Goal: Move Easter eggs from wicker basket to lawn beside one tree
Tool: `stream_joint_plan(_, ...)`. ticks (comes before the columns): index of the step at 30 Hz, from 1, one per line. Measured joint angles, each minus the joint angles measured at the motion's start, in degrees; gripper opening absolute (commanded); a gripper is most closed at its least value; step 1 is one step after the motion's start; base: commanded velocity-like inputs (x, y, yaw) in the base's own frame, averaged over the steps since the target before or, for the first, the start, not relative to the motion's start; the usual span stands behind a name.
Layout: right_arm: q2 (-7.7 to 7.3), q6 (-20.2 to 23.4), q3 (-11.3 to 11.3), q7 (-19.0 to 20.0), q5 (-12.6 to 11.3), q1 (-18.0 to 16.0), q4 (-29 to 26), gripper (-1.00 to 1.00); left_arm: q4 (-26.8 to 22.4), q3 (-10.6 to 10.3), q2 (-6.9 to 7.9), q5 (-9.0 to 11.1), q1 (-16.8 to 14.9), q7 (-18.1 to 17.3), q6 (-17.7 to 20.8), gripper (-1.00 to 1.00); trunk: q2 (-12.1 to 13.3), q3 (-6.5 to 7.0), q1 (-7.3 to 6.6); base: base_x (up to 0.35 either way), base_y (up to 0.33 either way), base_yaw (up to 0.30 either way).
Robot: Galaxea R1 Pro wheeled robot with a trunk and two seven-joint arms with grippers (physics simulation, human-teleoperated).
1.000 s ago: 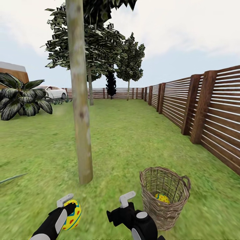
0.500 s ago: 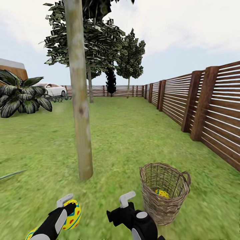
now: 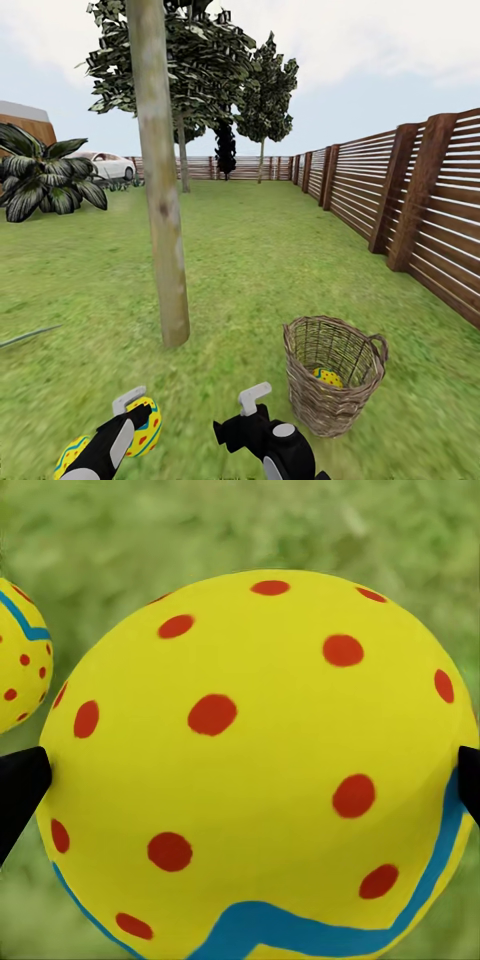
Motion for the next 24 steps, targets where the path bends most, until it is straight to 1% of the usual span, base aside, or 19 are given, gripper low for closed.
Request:
stream_joint_plan(4, 0.01, -0.01, -0.02, 0.0, 0.0, 0.0, 0.0, 1.0, 0.01, 0.01, 0.0, 0.0, 0.0, 0.07, -1.31, -1.0, -0.05, -0.89, 0.1, 0.0, 0.0, 0.0)
stream_joint_plan(10, -0.01, 0.02, 0.03, 0.03, 0.0, 0.0, 0.0, 1.0, -0.39, -0.04, 0.0, 0.05, 0.13, 0.11, -1.72, -1.0, -0.14, -2.22, 0.26, 0.0, 0.0, 0.0)
stream_joint_plan(16, 0.01, 0.02, 0.04, 0.07, -0.01, 0.0, 0.0, 1.0, -0.68, -0.04, -0.01, 0.08, 0.2, 0.12, -1.7, -1.0, -0.14, -2.22, 0.26, 0.018, 0.0, 0.0)
stream_joint_plan(24, -0.01, 0.03, 0.06, 0.08, -0.01, 0.0, 0.0, 1.0, -0.31, 0.0, 0.0, 0.0, 0.17, 0.17, -1.62, -1.0, -0.14, -2.22, 0.22, 0.274, 0.0, 0.0)
